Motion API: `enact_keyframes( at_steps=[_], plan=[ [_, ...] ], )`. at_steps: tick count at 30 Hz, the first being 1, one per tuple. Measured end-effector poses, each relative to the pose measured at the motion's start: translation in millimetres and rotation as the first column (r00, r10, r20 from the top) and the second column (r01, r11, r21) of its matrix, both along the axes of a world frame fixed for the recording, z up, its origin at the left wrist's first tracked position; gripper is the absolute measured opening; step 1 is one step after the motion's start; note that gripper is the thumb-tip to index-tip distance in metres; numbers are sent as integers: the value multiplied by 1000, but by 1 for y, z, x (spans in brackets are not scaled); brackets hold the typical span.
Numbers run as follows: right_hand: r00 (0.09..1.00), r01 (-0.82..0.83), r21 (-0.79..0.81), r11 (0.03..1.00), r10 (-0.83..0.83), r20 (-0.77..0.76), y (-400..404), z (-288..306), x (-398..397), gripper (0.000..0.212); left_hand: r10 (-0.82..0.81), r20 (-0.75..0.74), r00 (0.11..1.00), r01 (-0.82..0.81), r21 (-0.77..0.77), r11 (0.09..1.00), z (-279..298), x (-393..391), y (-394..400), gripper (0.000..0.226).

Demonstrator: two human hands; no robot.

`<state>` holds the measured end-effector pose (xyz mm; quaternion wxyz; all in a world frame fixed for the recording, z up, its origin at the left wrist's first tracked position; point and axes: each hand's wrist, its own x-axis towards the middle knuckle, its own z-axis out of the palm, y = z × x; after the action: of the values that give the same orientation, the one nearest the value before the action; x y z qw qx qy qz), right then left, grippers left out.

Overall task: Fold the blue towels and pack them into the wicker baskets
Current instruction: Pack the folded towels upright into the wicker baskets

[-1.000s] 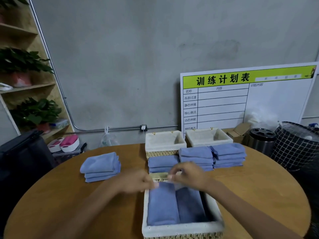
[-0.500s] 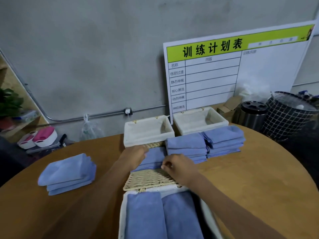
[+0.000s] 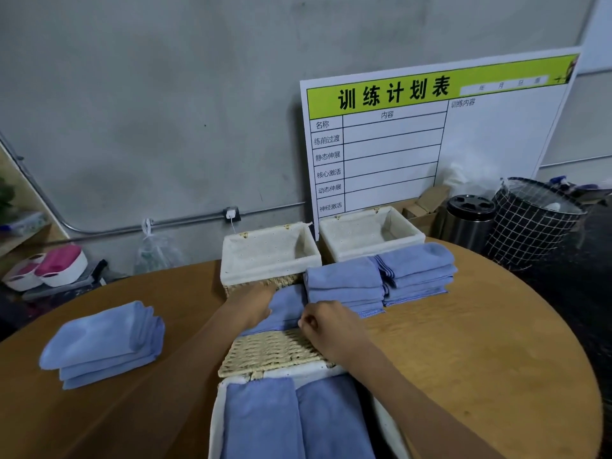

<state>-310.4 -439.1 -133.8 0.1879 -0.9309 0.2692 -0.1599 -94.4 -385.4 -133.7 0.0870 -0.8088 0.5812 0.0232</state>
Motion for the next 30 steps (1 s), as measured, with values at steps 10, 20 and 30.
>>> enact_keyframes(
  at_steps=[10,20,30],
  plan=[
    [1000,-16,-4,1000,16,-8,2,5,-1,26,-71,-24,997,65,-181,981,39,-13,37,22],
    [860,-260,588,766,-93,501,38,51,-30,52,-107,-779,617,-499,-493,713,113,-82,106,54],
    [897,-239,842,483,-223,382,65,34,-110,87,-128,-990,59,-609,-138,781,58,-180,150,64]
  ],
)
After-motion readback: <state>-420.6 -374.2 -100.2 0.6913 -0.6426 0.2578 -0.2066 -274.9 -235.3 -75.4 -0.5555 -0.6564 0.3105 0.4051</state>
